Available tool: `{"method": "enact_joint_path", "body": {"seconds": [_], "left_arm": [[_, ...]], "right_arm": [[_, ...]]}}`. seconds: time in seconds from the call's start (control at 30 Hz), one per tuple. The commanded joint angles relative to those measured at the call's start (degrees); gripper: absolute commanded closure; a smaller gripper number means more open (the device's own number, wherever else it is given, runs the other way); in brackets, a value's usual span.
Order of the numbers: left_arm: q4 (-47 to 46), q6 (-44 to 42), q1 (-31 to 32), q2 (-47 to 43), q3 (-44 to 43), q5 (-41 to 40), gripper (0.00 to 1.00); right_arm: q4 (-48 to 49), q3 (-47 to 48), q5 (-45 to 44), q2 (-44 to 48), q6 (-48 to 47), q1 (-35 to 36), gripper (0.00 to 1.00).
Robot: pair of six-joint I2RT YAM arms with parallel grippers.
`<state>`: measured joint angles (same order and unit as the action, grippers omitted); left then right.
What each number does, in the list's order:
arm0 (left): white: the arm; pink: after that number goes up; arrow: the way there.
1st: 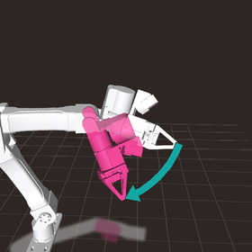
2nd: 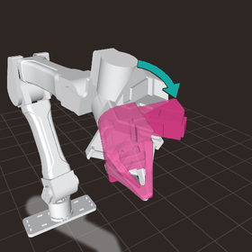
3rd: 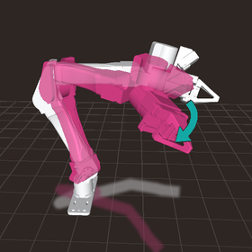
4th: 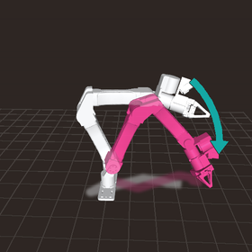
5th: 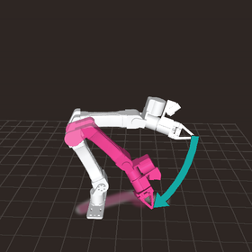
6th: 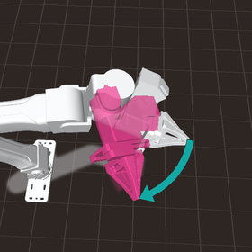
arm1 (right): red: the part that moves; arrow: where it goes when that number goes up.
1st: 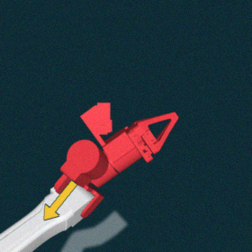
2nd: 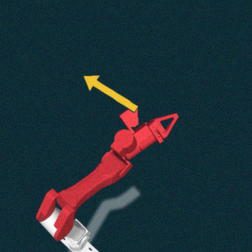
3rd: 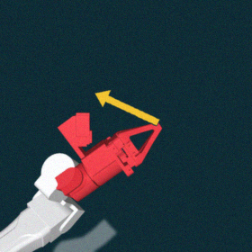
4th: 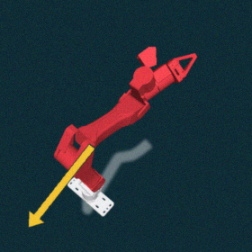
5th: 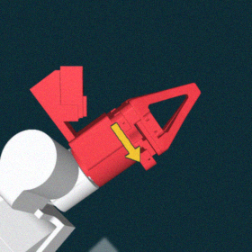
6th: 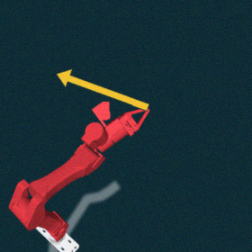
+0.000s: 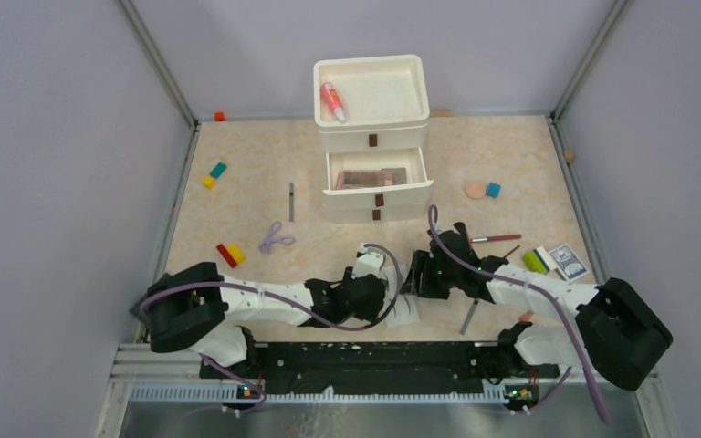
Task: Organize the makeup
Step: Pick up the makeup from the center of the board.
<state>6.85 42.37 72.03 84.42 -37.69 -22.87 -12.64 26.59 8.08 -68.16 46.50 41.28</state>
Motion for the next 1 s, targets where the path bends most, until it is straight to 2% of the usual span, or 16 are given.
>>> {"method": "enact_joint_path", "body": {"seconds": [0.0, 0.13, 0.3, 0.5, 0.73, 0.97], "left_arm": [[-2.38, -1.04, -0.18, 0.19, 2.23, 7.98, 0.39], [-6.20, 0.29, -0.19, 0.07, 5.25, 11.80, 0.37], [-11.80, 2.17, -1.11, -2.88, 10.09, 14.97, 0.29], [-18.12, 4.13, -7.22, -5.76, 15.92, 22.34, 0.23], [-15.71, 5.09, -12.39, -5.65, 16.40, 28.22, 0.21], [-18.05, 5.88, -16.27, -4.21, 19.21, 32.16, 0.21]], "right_arm": [[1.67, -3.20, 1.89, -3.40, 1.22, 0.56, 0.46], [2.75, -4.66, 2.48, -3.56, 2.43, 0.56, 0.45], [4.44, -6.88, 2.70, -3.23, 3.45, 0.56, 0.44], [4.92, -7.58, 2.56, -3.31, 3.82, 0.48, 0.44], [5.73, -7.89, 2.59, -3.74, 4.21, 0.47, 0.44], [11.89, -10.47, 5.72, -6.67, 7.31, 0.52, 0.44]]}}
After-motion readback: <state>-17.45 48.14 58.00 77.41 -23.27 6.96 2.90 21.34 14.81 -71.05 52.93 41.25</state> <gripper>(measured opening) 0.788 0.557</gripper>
